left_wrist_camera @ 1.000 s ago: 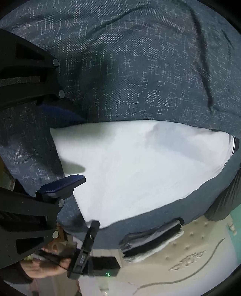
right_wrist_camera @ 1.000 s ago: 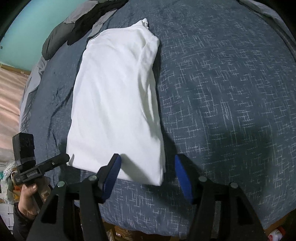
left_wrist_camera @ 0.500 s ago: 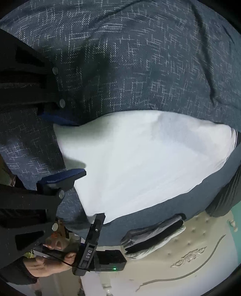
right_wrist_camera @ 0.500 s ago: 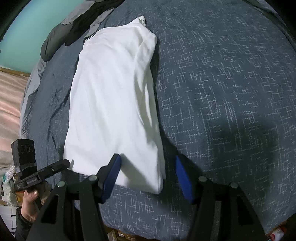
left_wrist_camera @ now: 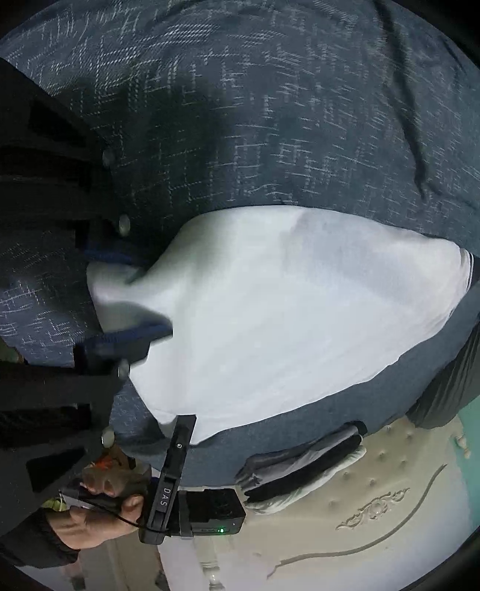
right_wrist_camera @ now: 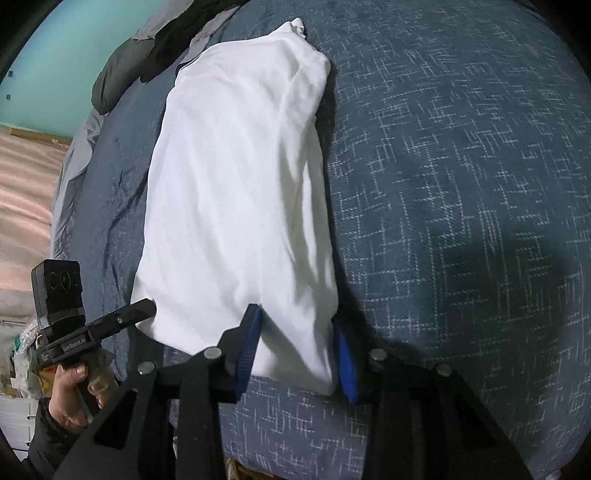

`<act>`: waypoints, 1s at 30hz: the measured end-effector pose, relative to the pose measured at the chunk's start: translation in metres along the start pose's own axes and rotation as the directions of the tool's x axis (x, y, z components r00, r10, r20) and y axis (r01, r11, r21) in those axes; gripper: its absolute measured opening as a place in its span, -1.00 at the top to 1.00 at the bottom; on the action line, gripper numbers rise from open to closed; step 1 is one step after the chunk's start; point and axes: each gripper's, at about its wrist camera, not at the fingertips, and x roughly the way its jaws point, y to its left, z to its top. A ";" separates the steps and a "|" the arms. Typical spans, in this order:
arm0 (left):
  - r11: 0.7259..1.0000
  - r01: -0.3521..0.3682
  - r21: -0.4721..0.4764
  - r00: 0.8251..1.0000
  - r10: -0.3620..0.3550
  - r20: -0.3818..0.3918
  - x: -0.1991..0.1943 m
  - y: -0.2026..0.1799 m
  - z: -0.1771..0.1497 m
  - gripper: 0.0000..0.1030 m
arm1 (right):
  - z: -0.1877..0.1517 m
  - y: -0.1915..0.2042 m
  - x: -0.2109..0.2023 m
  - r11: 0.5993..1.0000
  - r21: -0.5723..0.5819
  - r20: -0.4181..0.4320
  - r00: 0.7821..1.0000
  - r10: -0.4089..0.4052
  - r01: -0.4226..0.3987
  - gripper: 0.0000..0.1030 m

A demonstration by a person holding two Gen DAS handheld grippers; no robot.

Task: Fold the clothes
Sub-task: 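Close both grippers on the polo hem end and lift it off the bed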

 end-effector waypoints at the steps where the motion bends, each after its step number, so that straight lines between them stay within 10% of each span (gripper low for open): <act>1: 1.000 0.003 0.012 1.000 -0.003 0.001 -0.002 -0.003 0.001 0.80 | -0.001 0.003 0.001 1.000 -0.006 0.002 1.000 0.006 -0.006 0.65; 13: 0.990 0.033 0.139 0.997 -0.042 0.060 -0.050 -0.066 0.035 0.86 | 0.012 0.030 -0.044 0.989 -0.074 0.081 0.988 0.132 -0.126 0.85; 30: 0.955 0.099 0.279 0.973 -0.151 0.174 -0.124 -0.190 0.140 0.86 | 0.103 0.058 -0.217 0.969 -0.174 0.303 0.927 0.220 -0.173 0.86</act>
